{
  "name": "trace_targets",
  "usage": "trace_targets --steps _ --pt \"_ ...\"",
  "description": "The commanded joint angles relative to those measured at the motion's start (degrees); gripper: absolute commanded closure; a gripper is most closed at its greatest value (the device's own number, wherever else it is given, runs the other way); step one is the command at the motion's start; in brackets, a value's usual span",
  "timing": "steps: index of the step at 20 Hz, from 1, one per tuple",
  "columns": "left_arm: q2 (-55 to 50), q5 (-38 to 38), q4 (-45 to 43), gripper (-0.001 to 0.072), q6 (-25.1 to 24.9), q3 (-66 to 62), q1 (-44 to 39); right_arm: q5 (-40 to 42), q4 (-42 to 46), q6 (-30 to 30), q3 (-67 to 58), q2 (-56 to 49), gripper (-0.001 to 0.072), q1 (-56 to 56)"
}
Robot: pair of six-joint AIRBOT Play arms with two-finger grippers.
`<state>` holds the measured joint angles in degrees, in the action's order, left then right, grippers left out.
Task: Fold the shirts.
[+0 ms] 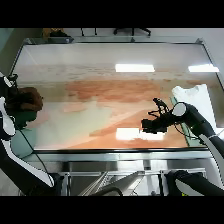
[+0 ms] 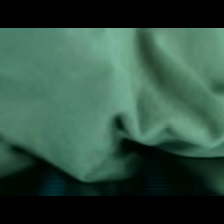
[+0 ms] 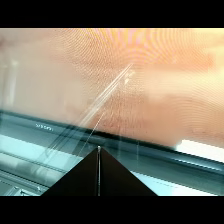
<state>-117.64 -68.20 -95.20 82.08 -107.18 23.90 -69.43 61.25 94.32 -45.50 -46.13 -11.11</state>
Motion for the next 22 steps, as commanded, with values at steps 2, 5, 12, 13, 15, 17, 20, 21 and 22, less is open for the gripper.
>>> trace_targets --steps 2,5,12,13,15,17,20,21,22 --pt "-3.08 -5.11 0.81 0.0689 -1.49 -9.4 -2.25 0.04 -0.02 0.0 0.02 0.02 0.0693 -0.04" --pt "4.55 -3.34 4.24 0.069 -1.18 -10.4 -4.52 0.02 -0.02 -0.02 0.02 0.04 0.0693 -0.04" --pt "27.32 -11.89 13.84 0.0689 1.2 -8.63 -15.69 0.02 -0.02 0.0 0.02 0.04 0.0694 -0.04" --pt "29.86 -14.49 19.32 0.0689 1.18 -8.04 -18.71 0.04 -0.04 0.0 0.02 0.04 0.0693 -0.04" --pt "34.6 -14.45 26.27 0.0689 1.57 -3.78 -25.7 0.02 -0.04 0.0 0.02 0.04 0.0693 -0.04" --pt "37.66 -12.68 25.75 0.0689 3.41 2.01 -33.88 -0.04 -0.02 -0.04 0.02 0.04 0.0694 -0.04" --pt "38.36 -9.66 25.77 0.0688 3.98 11.32 -44.11 -0.2 -0.02 -0.07 0.0 0.04 0.0693 -0.04" --pt "38.14 -6.71 25.75 0.0688 3.98 14.62 -46.77 -0.17 -0.02 -0.09 -0.04 0.04 0.0693 -0.04" --pt "37.53 -3.91 25.77 0.0684 3.98 17.18 -48.87 -0.2 0.04 -0.68 -0.2 0.04 0.0693 0.04"
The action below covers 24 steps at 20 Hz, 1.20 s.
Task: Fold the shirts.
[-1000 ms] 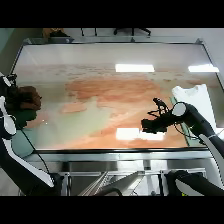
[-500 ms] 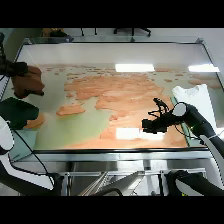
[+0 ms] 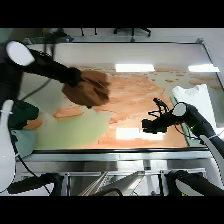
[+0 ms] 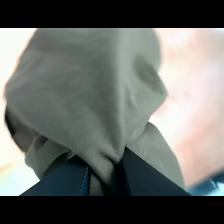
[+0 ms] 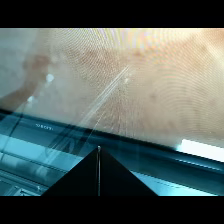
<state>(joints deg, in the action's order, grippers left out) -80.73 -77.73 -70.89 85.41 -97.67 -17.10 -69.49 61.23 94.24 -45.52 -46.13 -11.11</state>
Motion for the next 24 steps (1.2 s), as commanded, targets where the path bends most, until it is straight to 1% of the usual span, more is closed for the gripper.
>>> trace_targets --steps 1,2,3,5,6,7,8,9,10,11,13,14,16,17,19,22,24 --pt "-0.09 7.45 1.42 0.0595 0.59 9.29 -9.22 -0.22 -0.02 -2.12 -0.48 0.04 0.0685 0.09" --pt "-0.9 7.67 1.44 0.0191 0.63 9.9 -9.88 -0.85 0.0 -2.95 -1.31 0.07 0.0684 0.11" --pt "-1.68 6.82 1.44 -0.0001 1.57 9.79 -9.9 -1.86 0.0 -3.02 -2.67 0.09 0.0684 0.17" --pt "-2.34 2.36 1.42 -0.0001 2.1 7.82 -7.5 -2.95 0.13 -3.06 -6.73 0.04 0.0684 0.22" --pt "-2.23 -0.59 1.46 0.0 3.15 6.8 -5.4 -2.95 0.33 -4.66 -8.68 0.04 0.0682 0.22" --pt "-1.62 -2.95 1.46 -0.0001 3.26 6.97 -3.26 -2.91 0.7 -6.67 -10.27 0.04 0.0562 0.22" --pt "-0.33 -4.9 1.49 0.0 3.26 9.07 -1.14 -1.92 1.44 -7.82 -11.34 0.02 0.0317 0.22" --pt "1.25 -5.66 1.49 -0.0001 3.15 12.5 0.48 -0.28 2.08 -8.2 -11.58 0.04 0.0289 0.44" --pt "3.39 -4.55 1.49 -0.0001 3.13 17.9 2.08 2.19 2.16 -9.33 -11.58 -0.35 0.0289 1.14" --pt "5.44 -1.68 1.55 -0.0001 3.1 23.5 3.17 4.22 2.1 -9.94 -11.58 -1.11 0.0289 2.03" --pt "8.96 6.78 3.8 -0.0001 2.27 34.99 4.31 7.3 0.28 -10.78 -11.67 -4.22 0.0289 4.68" --pt "10.27 10.45 7.82 -0.0001 -0.59 40.22 4.42 8.39 -1.64 -12.57 -11.67 -6.14 0.0289 6.01" --pt "11.69 15.5 17.62 0.0 -8.31 48.43 3.13 11.08 -7.06 -15.96 -11.67 -10.56 0.0289 8.37" --pt "11.85 17.25 20.79 -0.0001 -10.78 51.25 1.9 13.44 -10.14 -18.69 -11.67 -12.92 0.0289 8.87" --pt "10.95 20.98 22.47 0.0 -12.76 54.62 -1.27 17.81 -15.02 -24.79 -12.11 -17.68 0.0291 8.7" --pt "6.73 26.01 22.53 -0.0001 -14.05 55.1 -4.57 20.26 -22.43 -30.84 -14.14 -25.24 0.0291 7.43" --pt "3.17 25.79 22.51 0.0 -15.23 52.68 -4.98 20.22 -27.21 -33.68 -16.35 -29.64 0.0301 5.97"
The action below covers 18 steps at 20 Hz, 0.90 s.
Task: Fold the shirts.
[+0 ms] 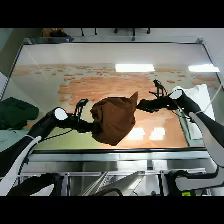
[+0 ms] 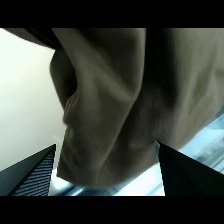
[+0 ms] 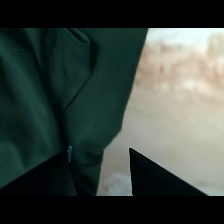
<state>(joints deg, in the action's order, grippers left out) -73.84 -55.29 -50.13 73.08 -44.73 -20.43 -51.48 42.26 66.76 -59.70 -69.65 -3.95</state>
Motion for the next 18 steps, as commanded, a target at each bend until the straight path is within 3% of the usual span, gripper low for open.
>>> trace_targets --steps 1,2,4,6,7,12,18 --pt "-5.31 1.84 1.75 0.0002 -3.8 -1.86 -1.66 2.19 -9.57 -6.88 -3.39 -7.87 0.0352 -1.99" --pt "-6.71 0.02 1.68 0.013 -4.66 -3.61 -1.51 2.21 -10.25 -7.48 -4.31 -9.05 0.0387 -2.71" --pt "-8.68 -3.23 1.68 0.0364 -5.79 -6.86 -1.38 2.19 -10.69 -7.52 -5.73 -10.4 0.039 -3.45" --pt "-9.33 -5.38 1.66 0.0622 -6.43 -9.35 -1.36 1.75 -12.55 -8.61 -6.4 -10.27 0.069 -3.26" --pt "-8.96 -6.27 1.68 0.0688 -7.1 -10.47 -1.38 1.42 -12.52 -9.86 -7.1 -9.92 0.0693 -3.21" --pt "-1.05 -12.33 1.73 0.0688 -5.75 -18.01 1.2 -2.01 -12.55 -12.83 -10.38 -2.32 0.0694 -2.4" --pt "17.86 -17.53 1.81 0.0688 -1.42 -34.86 12.87 -3.82 -12.28 -14.1 -17.22 23.12 0.0694 3.74"
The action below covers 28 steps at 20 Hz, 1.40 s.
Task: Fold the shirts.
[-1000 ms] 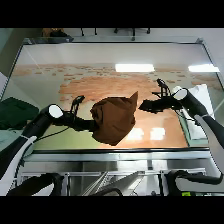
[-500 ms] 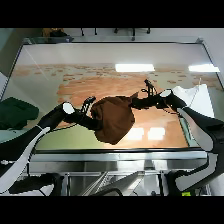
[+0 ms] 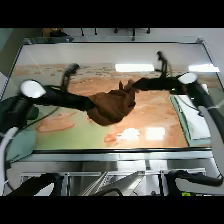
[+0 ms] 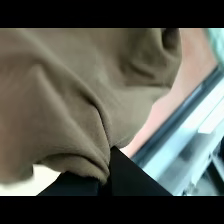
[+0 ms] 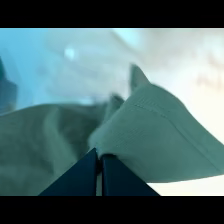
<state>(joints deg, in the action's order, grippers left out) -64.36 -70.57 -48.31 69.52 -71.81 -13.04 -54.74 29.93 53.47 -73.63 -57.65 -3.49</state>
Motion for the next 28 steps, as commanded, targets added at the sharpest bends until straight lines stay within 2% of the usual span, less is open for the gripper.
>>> trace_targets --steps 1,6,10,13,16,19,21,22,24,25,26,27,28 --pt "11.89 -1.81 0.0 0.0688 3.23 -10.51 8.5 -0.63 0.02 -0.79 -4.68 15.74 0.0694 5.75" --pt "25.75 0.46 0.11 0.0687 5.14 -16.44 19.15 -0.61 -0.02 -0.83 -6.67 32.63 0.0694 12.5" --pt "30.84 3.76 0.07 0.0687 4.98 -9.42 20.94 -4.42 0.0 0.68 -6.62 33.18 0.0693 12.81" --pt "27.52 2.82 3.37 0.0687 4.02 -0.04 20.94 -11.08 -0.07 5.2 -4.94 26.73 0.0693 12.79" --pt "19.65 3.37 6.71 0.0687 -0.59 10.8 18.43 -14.78 -0.2 6.6 1.09 17.49 0.0692 12.41" --pt "8.55 8.37 5.86 0.0686 -4.7 19.52 13.0 -12.5 -0.22 6.05 9.6 5.31 0.0693 11.41" --pt "0.37 15.08 5.88 0.0684 -7.89 22.6 10.27 -9.7 -0.22 1.7 13.07 -3.78 0.0693 10.86" --pt "-4.13 17.68 5.88 0.0685 -8.7 22.23 9.49 -8.39 -0.22 -0.02 13.35 -8.79 0.0693 10.71" --pt "-11.78 17.05 5.86 0.0685 -9.22 18.21 9.79 -5.16 -2.78 -1.81 13.29 -16.09 0.0693 10.78" --pt "-14.58 14.75 5.86 0.0647 -9.53 15.19 10.69 -4.04 -4.87 -3.74 13.03 -18.16 0.0693 10.91" --pt "-17.0 11.54 5.95 0.0253 -9.49 11.41 12.13 -3.61 -6.34 -5.86 12.22 -19.21 0.0688 11.19" --pt "-18.86 8.33 6.01 0.0013 -8.98 7.8 13.42 -3.72 -6.67 -6.71 11.06 -19.17 0.061 11.41" --pt "-20.24 4.17 5.9 0.0018 -8.07 3.85 15.26 -4.48 -6.62 -7.45 9.2 -18.62 0.0408 11.76"
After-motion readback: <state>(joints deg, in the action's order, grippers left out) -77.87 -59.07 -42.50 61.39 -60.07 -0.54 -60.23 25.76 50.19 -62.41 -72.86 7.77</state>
